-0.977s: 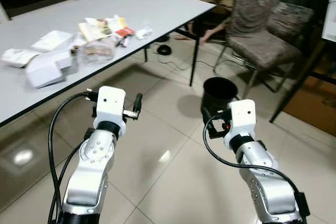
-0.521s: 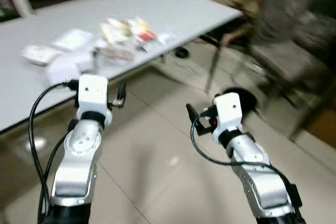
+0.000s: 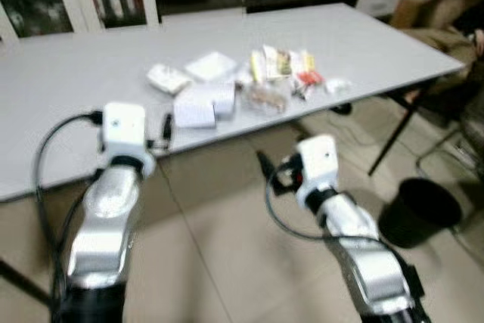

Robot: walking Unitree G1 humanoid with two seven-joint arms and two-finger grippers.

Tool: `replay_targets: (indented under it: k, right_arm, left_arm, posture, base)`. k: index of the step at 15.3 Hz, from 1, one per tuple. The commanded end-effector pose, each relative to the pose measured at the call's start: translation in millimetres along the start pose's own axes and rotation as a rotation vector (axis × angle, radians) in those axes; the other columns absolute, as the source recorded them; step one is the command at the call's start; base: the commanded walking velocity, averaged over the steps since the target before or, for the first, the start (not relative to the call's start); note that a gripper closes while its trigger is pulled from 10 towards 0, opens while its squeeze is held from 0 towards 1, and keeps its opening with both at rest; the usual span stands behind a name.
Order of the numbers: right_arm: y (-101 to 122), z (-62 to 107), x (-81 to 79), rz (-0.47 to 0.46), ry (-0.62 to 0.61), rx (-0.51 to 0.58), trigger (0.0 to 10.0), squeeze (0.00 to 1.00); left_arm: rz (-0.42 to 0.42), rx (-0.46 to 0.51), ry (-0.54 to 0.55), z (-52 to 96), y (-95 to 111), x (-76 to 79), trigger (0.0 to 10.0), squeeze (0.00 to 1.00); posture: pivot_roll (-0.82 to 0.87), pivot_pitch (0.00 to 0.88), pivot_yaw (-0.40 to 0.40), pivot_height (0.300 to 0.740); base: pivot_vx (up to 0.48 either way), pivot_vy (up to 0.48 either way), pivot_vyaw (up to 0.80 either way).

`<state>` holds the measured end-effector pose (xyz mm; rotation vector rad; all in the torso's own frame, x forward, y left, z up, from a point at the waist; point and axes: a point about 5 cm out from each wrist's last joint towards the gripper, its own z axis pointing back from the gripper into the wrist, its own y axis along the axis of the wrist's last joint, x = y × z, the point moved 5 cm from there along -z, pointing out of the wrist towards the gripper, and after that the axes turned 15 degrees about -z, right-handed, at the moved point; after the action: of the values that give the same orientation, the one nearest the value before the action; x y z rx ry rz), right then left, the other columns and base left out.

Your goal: Picking trash to rubbish bin

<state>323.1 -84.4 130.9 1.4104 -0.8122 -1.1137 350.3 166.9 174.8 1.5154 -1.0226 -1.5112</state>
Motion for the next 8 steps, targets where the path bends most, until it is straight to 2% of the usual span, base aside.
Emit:
replay_targets:
  k: [1, 4, 5, 8]
  right_arm:
    - [-0.6, 3.5, 18.9, 0.004, -0.071, -0.005, 10.0, 0.00]
    - [2.8, 6.6, 28.6, -0.004, -0.105, 0.008, 10.0, 0.00]
    - [-0.6, 8.6, 32.2, -0.038, -0.120, 0.001, 10.0, 0.00]
    - [-4.0, 7.0, 27.9, -0.034, -0.095, -0.013, 10.0, 0.00]
  left_arm:
    - [0.029, 0.013, -0.079, -4.1, 3.5, 19.1, 10.0, 0.00]
    - [0.078, 0.005, -0.143, -8.9, 0.3, 35.6, 10.0, 0.00]
    - [0.078, 0.010, -0.141, -10.1, 1.6, 36.8, 10.0, 0.00]
    - [0.073, 0.001, -0.133, -11.1, -2.7, 35.8, 10.0, 0.00]
  posture:
    - [-0.14, 0.000, -0.008, 0.740]
    - [-0.15, 0.000, -0.006, 0.740]
    - [-0.14, 0.000, -0.014, 0.740]
    - [-0.14, 0.000, -0.027, 0.740]
  base:
    - [0.371, 0.000, 0.00]
    - [0.370, 0.000, 0.00]
    - [0.375, 0.000, 0.00]
    - [0.371, 0.000, 0.00]
